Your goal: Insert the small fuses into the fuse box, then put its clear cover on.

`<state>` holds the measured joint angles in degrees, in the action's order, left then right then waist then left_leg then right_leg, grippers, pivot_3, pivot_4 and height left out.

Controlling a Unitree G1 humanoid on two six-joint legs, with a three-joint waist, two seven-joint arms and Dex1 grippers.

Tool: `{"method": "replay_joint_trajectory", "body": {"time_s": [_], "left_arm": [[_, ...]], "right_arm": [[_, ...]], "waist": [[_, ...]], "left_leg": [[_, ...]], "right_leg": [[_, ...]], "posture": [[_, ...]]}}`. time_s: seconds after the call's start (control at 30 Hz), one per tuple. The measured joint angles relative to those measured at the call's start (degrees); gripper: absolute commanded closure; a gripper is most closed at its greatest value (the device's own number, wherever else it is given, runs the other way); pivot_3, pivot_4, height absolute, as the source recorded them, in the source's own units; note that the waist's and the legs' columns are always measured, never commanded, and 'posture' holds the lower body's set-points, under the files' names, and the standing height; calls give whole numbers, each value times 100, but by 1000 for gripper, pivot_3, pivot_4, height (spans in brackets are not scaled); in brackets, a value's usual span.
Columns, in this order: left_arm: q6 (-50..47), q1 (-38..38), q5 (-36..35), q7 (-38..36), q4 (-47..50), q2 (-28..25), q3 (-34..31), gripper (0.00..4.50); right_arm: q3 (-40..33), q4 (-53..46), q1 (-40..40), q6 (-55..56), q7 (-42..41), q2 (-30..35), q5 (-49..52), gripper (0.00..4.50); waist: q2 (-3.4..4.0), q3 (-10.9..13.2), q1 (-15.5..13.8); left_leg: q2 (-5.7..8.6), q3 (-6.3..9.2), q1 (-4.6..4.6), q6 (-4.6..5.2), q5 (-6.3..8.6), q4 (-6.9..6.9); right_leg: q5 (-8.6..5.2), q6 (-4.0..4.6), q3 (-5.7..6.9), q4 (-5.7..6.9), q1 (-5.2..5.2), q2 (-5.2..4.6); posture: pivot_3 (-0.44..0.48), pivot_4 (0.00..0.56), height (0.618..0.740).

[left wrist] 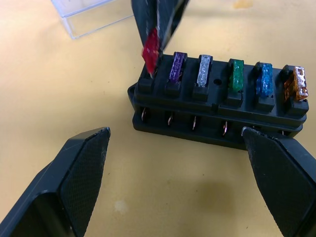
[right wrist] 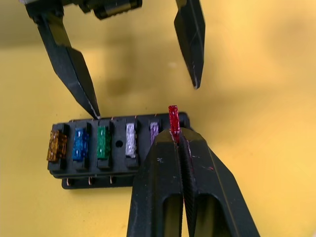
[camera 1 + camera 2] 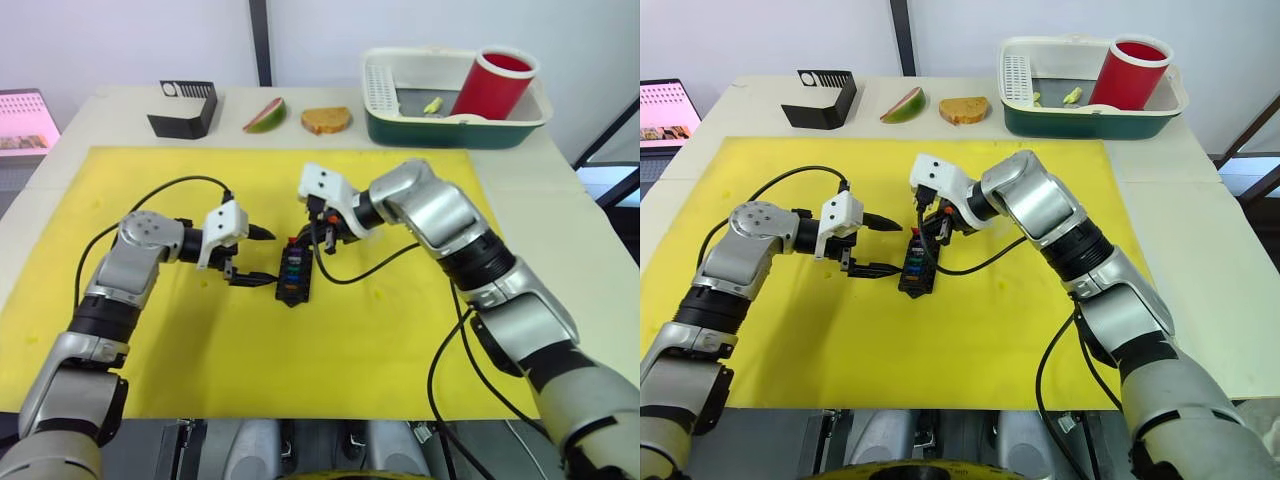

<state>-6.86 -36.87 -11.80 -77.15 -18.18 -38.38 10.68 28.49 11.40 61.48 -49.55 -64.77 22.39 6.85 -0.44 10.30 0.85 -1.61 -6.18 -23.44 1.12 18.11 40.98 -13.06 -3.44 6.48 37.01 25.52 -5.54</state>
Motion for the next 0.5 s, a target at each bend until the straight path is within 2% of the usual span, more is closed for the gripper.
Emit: {"method": "replay_joint_trajectory", "body": {"time_s": [0.5], "left_arm": [[-6, 0, 4, -3, 7, 0, 0, 27]], "right_arm": [[1, 13, -13, 182, 33, 10, -62, 4500]], "waist": [[0, 0, -1]], "left_leg": [[0, 0, 0, 0, 0, 0]], "right_leg": [[0, 0, 0, 0, 0, 0]], "posture": [[0, 150, 740]]}}
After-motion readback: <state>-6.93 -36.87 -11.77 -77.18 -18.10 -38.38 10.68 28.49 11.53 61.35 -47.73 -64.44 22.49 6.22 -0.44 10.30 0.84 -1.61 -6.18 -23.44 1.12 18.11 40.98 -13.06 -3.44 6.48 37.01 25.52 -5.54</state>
